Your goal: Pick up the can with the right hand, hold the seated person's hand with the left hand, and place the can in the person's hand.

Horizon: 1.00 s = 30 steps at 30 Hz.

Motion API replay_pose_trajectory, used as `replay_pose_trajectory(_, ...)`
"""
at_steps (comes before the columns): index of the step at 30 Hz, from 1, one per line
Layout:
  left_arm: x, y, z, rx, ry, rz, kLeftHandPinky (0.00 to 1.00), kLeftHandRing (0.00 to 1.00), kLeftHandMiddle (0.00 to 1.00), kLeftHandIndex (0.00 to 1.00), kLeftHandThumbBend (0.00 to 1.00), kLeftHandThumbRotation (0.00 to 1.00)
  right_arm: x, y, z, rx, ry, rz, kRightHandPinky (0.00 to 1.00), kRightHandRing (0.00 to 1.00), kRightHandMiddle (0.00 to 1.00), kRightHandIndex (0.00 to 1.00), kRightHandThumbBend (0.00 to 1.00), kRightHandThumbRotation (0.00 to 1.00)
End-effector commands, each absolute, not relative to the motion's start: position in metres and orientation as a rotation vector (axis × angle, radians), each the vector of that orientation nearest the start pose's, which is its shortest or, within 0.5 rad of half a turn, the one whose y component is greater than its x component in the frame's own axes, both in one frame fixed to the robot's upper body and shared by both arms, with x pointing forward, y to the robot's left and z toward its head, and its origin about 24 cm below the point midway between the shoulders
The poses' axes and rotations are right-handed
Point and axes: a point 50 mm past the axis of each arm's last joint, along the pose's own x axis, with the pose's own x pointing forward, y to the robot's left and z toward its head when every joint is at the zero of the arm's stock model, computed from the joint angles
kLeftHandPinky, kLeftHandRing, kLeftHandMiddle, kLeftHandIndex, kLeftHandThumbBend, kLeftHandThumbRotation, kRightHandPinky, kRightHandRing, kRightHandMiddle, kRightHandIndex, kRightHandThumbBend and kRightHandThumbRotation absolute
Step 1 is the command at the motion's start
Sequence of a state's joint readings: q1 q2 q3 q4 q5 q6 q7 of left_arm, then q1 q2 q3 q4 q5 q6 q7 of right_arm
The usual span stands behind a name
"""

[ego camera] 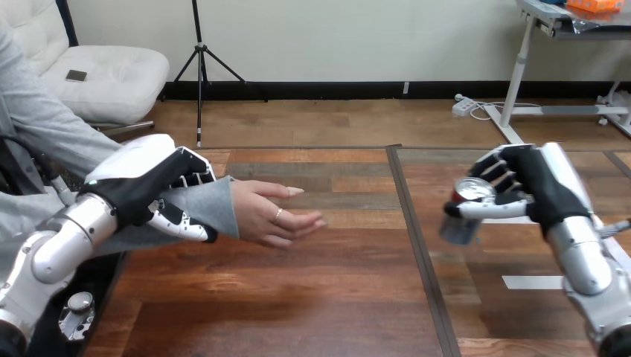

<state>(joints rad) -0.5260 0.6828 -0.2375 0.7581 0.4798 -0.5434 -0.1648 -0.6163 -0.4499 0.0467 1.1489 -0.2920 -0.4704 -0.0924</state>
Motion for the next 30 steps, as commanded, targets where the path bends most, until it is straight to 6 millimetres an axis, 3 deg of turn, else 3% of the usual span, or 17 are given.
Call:
replay_pose_trajectory(1, 0.342, 0.221, 0.122, 1.126, -0.296, -0.391, 0.32, 0.37, 0.44, 0.47, 0.63, 0.0, 0.369, -0.228, 0.095, -0.69, -0.17, -0.008, 0.34, 0.37, 0.41, 0.43, 0.82, 0.0)
replay_pose_trajectory(30, 0.344, 0.197, 0.114, 1.064, -0.331, -0.419, 0.32, 0.37, 0.43, 0.46, 0.62, 0.0, 0.378, -0.185, 0.1, -0.645, -0.236, 0.074, 0.36, 0.38, 0.41, 0.43, 0.81, 0.0)
